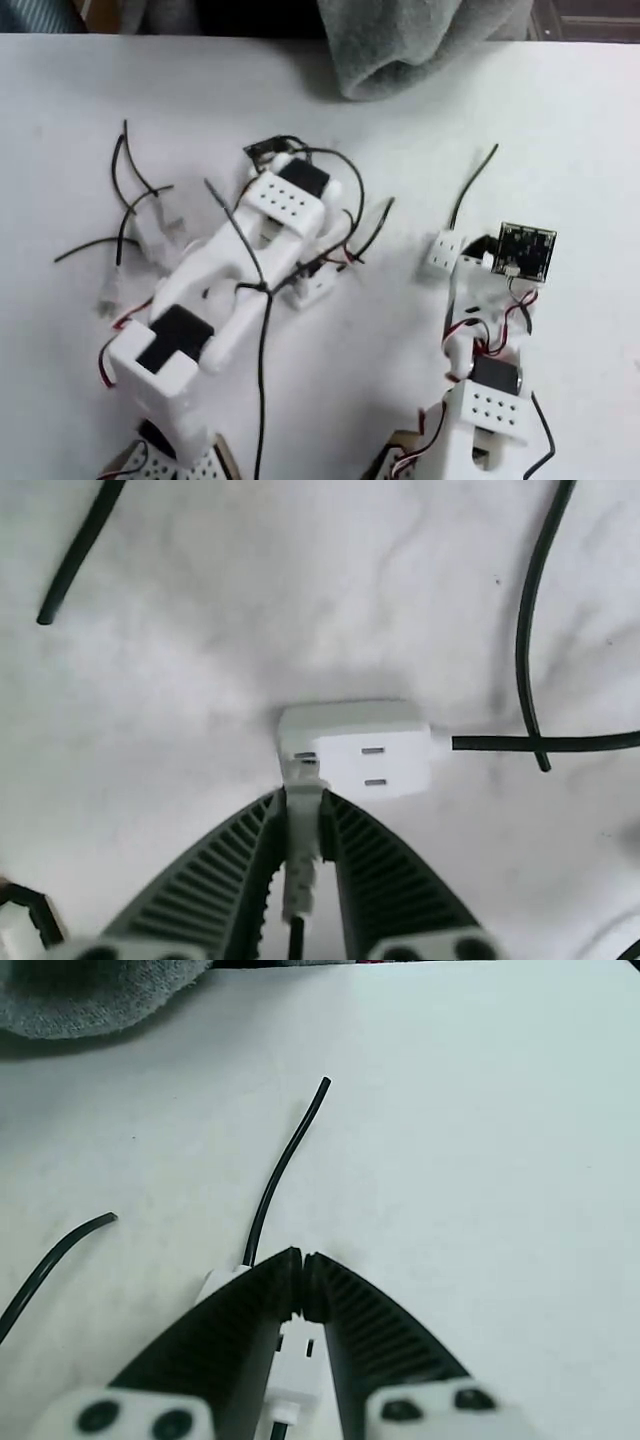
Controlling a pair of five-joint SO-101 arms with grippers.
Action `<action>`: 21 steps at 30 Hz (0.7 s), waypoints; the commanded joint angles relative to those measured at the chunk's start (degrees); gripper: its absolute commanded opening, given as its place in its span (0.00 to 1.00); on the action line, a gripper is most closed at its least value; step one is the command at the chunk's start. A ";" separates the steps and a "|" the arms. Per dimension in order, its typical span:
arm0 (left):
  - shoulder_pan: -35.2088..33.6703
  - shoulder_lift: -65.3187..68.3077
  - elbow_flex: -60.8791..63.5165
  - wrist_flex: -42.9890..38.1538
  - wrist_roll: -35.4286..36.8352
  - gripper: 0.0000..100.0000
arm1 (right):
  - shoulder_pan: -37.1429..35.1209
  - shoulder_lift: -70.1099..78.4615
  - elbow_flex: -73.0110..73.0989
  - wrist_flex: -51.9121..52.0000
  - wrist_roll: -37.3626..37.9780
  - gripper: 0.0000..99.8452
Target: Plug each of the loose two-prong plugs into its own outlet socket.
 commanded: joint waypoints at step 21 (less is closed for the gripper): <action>0.13 -0.40 3.69 -1.85 2.29 0.02 | 0.57 0.13 -0.53 -1.19 -0.44 0.02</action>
